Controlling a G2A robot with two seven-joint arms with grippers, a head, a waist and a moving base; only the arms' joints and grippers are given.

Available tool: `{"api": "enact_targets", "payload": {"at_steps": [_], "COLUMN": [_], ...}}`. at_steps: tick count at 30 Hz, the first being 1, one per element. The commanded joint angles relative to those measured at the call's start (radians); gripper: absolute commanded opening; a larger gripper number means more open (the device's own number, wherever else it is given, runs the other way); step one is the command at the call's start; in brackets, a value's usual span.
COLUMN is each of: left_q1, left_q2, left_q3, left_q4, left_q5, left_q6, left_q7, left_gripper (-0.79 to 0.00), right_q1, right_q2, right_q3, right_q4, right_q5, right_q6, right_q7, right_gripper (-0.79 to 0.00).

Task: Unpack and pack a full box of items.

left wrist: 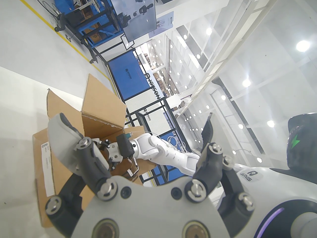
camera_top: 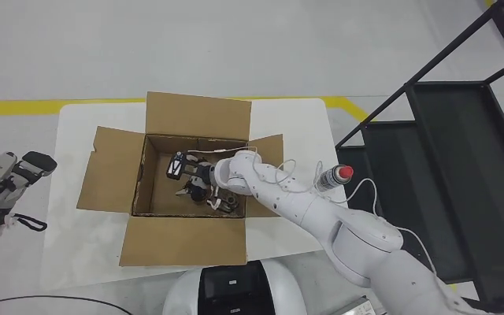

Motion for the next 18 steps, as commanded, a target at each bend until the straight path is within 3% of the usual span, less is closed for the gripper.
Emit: {"api": "enact_targets", "payload": {"at_steps": [1,5,9,18], "left_q1": [0.000,0.000,0.000,0.000], "left_q2": [0.000,0.000,0.000,0.000], "left_q3": [0.000,0.000,0.000,0.000], "left_q4": [0.000,0.000,0.000,0.000], "left_q5": [0.000,0.000,0.000,0.000], "left_q6": [0.000,0.000,0.000,0.000], "left_q7": [0.000,0.000,0.000,0.000], "left_gripper": [0.000,0.000,0.000,0.000], "right_q1": [-0.006,-0.048,-0.140,-0.488], "right_q2": [0.013,0.058,0.119,0.256], "right_q3": [0.020,0.090,0.199,0.548], "right_q4": [-0.050,-0.192,-0.391,-0.864], "right_q5": [-0.006,-0.011,0.001,-0.008], "right_q6": [-0.060,-0.145,-0.180,-0.171], "right_q7": [-0.051,-0.108,-0.088,0.082], "right_gripper": [0.000,0.000,0.000,0.000]}}
